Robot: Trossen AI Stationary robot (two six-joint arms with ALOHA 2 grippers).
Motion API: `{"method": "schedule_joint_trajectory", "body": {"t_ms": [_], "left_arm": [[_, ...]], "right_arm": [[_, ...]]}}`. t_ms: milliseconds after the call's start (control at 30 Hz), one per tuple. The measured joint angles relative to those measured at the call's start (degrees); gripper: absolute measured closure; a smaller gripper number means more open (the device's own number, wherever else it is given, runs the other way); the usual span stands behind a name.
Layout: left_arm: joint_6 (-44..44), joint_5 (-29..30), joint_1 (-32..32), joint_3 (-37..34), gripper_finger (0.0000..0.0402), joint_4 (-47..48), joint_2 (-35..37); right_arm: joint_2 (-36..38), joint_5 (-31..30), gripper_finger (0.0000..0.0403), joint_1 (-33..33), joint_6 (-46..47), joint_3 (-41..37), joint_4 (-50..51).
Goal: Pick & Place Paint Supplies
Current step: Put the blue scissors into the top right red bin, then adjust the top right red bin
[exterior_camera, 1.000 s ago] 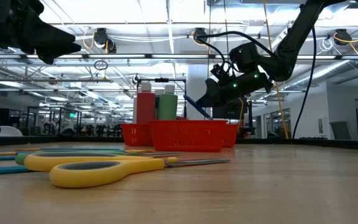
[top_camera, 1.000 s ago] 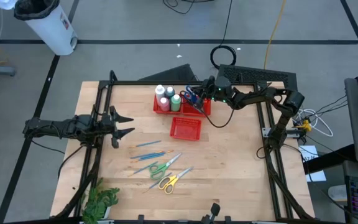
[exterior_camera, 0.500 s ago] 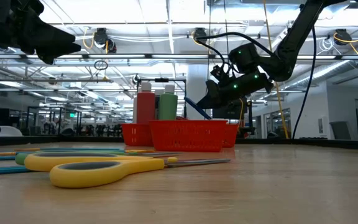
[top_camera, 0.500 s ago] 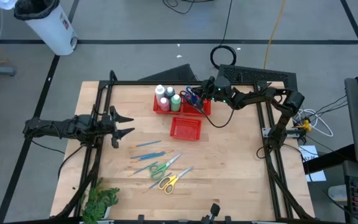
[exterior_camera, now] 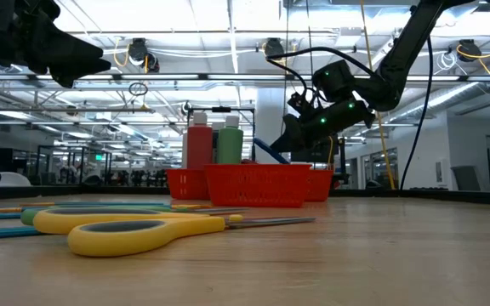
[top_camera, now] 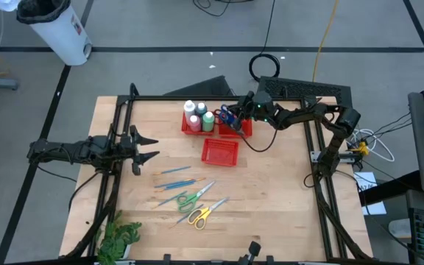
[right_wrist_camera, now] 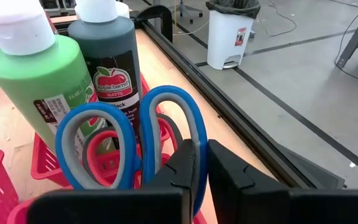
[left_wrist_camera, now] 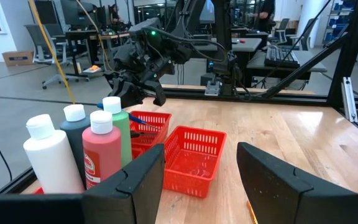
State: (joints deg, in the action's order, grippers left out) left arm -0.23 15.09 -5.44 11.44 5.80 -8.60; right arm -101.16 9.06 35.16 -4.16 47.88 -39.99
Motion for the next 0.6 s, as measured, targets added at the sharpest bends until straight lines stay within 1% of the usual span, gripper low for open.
{"method": "schedule_joint_trajectory", "body": {"t_ms": [300,600], "left_arm": [[0.0,0.0,0.01,0.0,0.0192,0.0,-0.01],[0.0,0.0,0.01,0.0,0.0192,0.0,0.0]], "right_arm": [[0.0,-0.02,0.0346,0.0,0.02,0.0,-0.08],[0.03,-0.3,0.033,-0.01,0.29,0.0,-0.07]]}}
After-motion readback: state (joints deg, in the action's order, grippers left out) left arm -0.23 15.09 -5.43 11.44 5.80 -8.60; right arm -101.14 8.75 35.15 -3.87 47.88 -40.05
